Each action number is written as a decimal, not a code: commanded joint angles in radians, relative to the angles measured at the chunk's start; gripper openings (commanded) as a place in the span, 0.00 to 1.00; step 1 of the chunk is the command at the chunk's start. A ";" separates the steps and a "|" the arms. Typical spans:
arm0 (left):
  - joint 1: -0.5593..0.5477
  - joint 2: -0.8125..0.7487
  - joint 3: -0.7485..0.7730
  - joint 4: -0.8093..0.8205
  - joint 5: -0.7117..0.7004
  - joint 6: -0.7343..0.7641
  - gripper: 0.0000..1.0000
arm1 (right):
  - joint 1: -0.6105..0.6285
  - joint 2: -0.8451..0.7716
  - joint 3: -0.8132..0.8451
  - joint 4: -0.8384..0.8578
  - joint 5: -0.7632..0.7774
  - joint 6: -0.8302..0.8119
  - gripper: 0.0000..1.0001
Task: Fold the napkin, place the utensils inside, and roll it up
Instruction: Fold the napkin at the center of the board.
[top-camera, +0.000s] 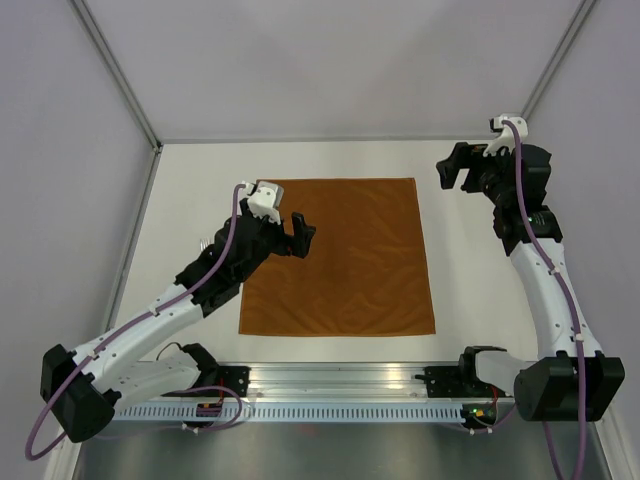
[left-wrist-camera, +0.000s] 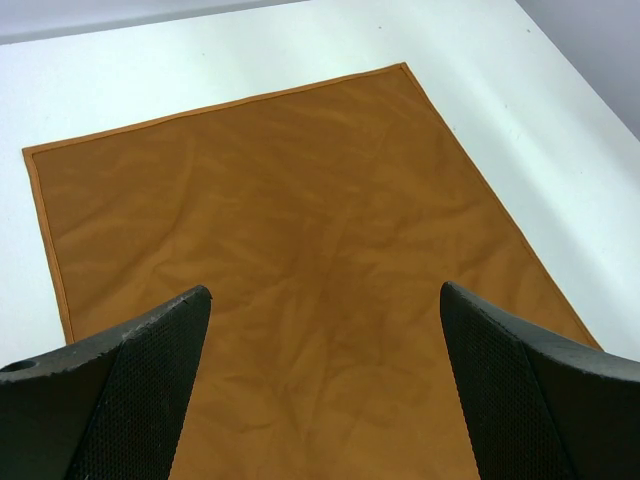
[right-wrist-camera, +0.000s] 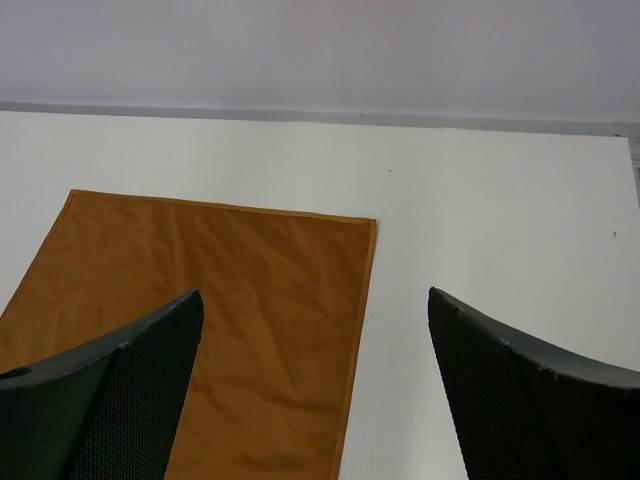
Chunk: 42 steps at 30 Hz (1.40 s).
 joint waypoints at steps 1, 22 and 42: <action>-0.003 0.008 0.035 0.039 0.018 0.052 1.00 | 0.000 -0.032 -0.022 0.033 -0.016 -0.010 0.98; -0.500 0.710 0.334 0.196 -0.117 0.141 0.97 | 0.000 0.014 -0.002 0.008 0.089 -0.044 0.97; -0.677 1.051 0.500 0.297 -0.012 0.026 0.66 | 0.000 0.048 0.010 -0.012 0.096 -0.045 0.90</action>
